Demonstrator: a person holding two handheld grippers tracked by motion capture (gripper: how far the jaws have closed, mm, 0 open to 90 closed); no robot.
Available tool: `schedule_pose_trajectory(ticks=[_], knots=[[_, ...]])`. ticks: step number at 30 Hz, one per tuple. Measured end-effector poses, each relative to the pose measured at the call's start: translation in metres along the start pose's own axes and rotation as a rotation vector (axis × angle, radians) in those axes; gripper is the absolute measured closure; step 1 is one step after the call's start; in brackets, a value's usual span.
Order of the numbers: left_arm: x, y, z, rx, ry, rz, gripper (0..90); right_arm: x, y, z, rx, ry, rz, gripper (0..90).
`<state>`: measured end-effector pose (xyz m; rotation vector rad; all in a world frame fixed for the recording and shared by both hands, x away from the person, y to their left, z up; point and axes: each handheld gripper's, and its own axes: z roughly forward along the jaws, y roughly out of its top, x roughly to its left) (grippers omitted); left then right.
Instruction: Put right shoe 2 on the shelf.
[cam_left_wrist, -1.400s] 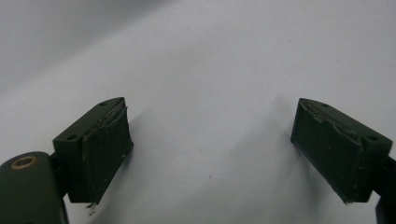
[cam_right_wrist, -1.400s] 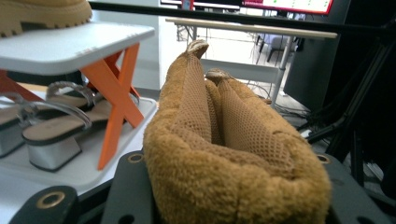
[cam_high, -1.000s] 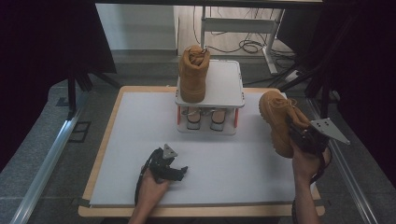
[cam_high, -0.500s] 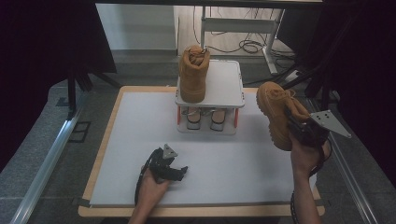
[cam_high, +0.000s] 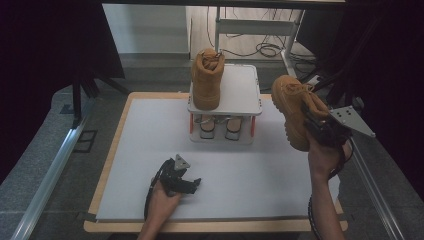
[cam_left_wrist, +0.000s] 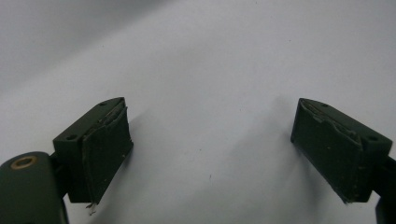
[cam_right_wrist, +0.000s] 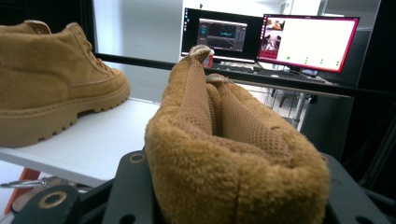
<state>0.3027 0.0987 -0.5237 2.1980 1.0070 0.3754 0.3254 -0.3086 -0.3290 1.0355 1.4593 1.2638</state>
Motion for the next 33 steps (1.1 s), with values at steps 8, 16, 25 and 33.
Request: schedule_pose_trajectory(ticks=[8,16,25,33], knots=[[0.000,0.000,0.000,-0.003,-0.001,-0.001,11.6,0.011,0.013,0.009,-0.012,0.016,-0.017,56.7],[0.000,0.000,0.000,-0.001,-0.001,-0.001,11.6,0.023,0.021,0.020,-0.015,0.037,-0.033,56.7],[0.000,0.000,0.000,-0.002,-0.001,-0.001,11.6,0.038,0.028,0.036,-0.015,0.061,-0.051,56.6],[0.000,0.000,0.000,-0.004,0.000,-0.001,11.6,0.055,0.032,0.053,-0.007,0.085,-0.059,56.5]])
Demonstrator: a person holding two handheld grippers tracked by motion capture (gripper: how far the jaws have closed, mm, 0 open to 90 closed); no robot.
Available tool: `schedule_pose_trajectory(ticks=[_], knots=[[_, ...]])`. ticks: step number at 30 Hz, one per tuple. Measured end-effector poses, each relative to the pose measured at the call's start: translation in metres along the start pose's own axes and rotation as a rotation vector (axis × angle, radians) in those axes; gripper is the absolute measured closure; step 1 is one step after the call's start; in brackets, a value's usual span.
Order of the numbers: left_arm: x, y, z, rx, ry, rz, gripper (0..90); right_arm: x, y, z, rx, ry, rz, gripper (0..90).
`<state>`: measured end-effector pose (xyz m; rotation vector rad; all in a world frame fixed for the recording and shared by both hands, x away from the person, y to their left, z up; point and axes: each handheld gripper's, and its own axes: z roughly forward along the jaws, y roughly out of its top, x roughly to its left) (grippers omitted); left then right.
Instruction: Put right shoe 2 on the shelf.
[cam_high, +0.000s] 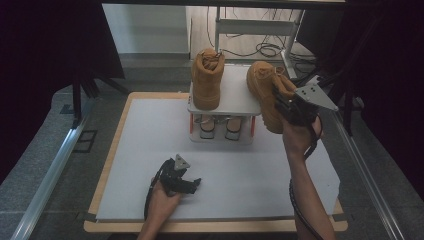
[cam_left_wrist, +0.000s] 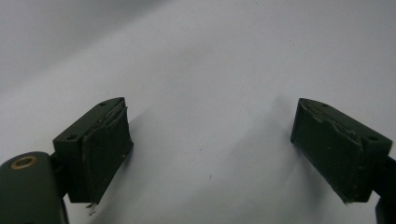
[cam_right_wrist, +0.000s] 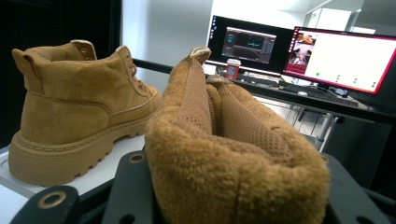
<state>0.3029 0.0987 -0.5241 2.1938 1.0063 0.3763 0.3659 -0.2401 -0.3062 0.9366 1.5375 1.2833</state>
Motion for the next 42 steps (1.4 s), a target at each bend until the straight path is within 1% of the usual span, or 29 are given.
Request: schedule_pose_trajectory(ticks=[7,14,20,26,31,36,39,42], knots=[[0.000,0.000,0.000,0.000,0.000,0.001,11.7,0.012,0.002,0.019,0.006,0.019,-0.014,56.4],[0.000,0.000,0.000,-0.001,0.000,0.001,11.7,0.022,0.004,0.037,0.016,0.039,-0.015,56.3],[0.000,0.000,0.000,-0.001,0.000,0.001,11.7,0.029,0.005,0.054,0.028,0.047,-0.013,56.3],[0.000,0.000,0.000,-0.001,-0.001,0.001,11.7,0.034,0.006,0.069,0.030,0.060,-0.018,56.2],[0.000,0.000,0.000,-0.001,-0.001,0.001,11.7,0.037,0.005,0.081,0.044,0.063,-0.015,56.2],[0.000,0.000,0.000,-0.001,0.000,0.001,11.7,0.037,0.003,0.090,0.051,0.072,-0.004,56.1],[0.000,0.000,0.000,-0.001,0.000,0.002,11.8,0.038,0.003,0.095,0.050,0.069,-0.009,55.9],[0.000,0.000,0.000,0.000,-0.001,0.003,11.8,0.037,0.003,0.100,0.054,0.070,0.000,55.9]])
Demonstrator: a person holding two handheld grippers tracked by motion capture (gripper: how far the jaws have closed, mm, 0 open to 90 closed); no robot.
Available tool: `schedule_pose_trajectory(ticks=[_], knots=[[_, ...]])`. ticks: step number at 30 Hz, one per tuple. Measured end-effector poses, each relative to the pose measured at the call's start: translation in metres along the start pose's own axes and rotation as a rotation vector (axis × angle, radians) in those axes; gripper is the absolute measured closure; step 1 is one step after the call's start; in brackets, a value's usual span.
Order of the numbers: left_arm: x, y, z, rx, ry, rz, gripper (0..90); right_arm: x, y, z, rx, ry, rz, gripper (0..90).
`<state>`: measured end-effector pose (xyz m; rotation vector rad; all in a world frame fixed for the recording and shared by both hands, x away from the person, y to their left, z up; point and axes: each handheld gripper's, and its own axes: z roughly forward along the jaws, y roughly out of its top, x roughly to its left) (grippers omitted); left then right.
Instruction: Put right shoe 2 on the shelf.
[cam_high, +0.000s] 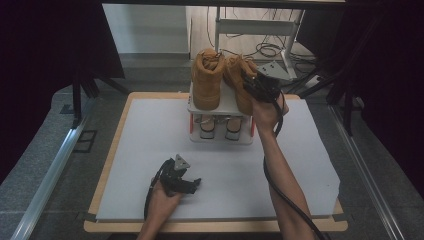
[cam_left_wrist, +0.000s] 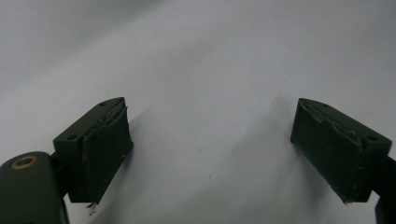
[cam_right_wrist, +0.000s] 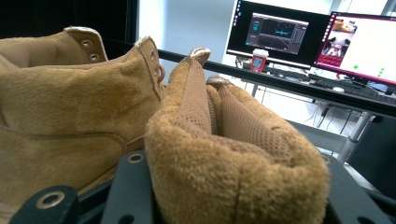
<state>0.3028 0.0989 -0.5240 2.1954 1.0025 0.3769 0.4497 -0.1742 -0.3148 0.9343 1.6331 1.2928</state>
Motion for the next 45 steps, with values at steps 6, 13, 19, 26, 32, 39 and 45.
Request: schedule_pose_trajectory(ticks=[6,13,19,26,32,39,45], knots=[[0.000,0.000,0.000,0.003,0.000,0.001,11.8,0.000,0.000,0.009,-0.004,0.002,0.004,55.2],[0.000,0.000,0.000,0.001,0.002,0.000,11.9,-0.005,0.000,0.011,0.011,0.008,0.016,36.8],[0.000,0.000,0.000,0.001,0.003,0.002,11.9,-0.002,0.000,0.011,0.043,-0.005,-0.003,18.8],[0.000,0.000,0.000,0.000,0.003,0.001,11.9,-0.003,-0.004,0.007,0.074,0.028,-0.021,0.0],[0.000,0.000,0.000,0.000,0.003,0.001,11.9,-0.004,-0.013,-0.005,0.088,0.038,-0.006,0.0],[0.000,0.000,0.000,0.000,0.003,0.000,11.9,-0.009,-0.018,-0.018,0.124,0.057,0.025,0.0],[0.000,0.000,0.000,-0.002,0.003,0.000,11.9,-0.005,-0.024,-0.030,0.137,0.048,-0.011,0.0]])
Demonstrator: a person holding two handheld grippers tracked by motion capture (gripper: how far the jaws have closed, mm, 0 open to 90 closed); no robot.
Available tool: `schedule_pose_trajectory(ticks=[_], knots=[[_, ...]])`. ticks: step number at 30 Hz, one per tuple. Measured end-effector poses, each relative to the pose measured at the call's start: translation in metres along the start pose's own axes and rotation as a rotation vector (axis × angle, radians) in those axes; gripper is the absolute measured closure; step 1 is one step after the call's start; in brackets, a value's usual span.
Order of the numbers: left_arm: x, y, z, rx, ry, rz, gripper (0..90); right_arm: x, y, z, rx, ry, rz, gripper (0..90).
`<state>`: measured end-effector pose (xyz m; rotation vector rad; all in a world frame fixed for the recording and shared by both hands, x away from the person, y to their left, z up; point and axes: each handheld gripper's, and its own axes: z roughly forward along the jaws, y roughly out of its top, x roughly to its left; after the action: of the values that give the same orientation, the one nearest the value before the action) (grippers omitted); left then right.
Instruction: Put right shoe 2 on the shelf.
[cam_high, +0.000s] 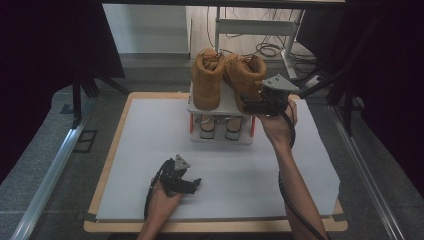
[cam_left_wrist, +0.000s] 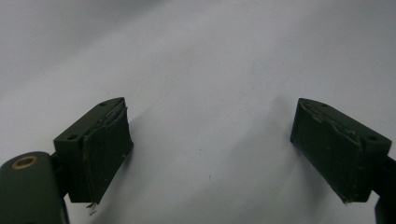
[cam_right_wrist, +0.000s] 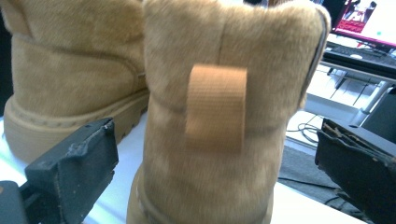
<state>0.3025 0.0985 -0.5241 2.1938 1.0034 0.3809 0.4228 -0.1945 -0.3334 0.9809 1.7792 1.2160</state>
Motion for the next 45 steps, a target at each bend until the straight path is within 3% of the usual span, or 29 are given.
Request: schedule_pose_trajectory(ticks=[5,8,12,19,24,31,45], knots=[[0.000,0.000,0.000,0.000,0.000,0.000,11.9,0.001,-0.006,-0.009,0.027,-0.006,-0.014,4.3],[0.000,0.000,0.000,0.001,0.000,0.000,11.9,-0.002,-0.011,-0.017,0.015,0.034,0.009,16.2],[0.000,0.000,0.000,0.002,-0.001,0.000,11.9,-0.007,-0.018,-0.028,0.002,0.049,0.020,27.6],[0.000,0.000,0.000,0.004,0.000,0.000,11.8,-0.020,-0.033,-0.040,0.021,0.132,0.066,50.2],[0.000,0.000,0.000,0.003,0.000,0.000,11.8,-0.022,-0.042,-0.044,0.038,0.159,0.057,67.1],[0.000,0.000,0.000,0.005,-0.001,0.002,11.9,-0.019,-0.057,-0.043,0.071,0.155,0.015,87.1],[0.000,0.000,0.000,0.005,-0.001,0.002,11.8,-0.018,-0.062,-0.036,0.055,0.129,0.000,89.7]])
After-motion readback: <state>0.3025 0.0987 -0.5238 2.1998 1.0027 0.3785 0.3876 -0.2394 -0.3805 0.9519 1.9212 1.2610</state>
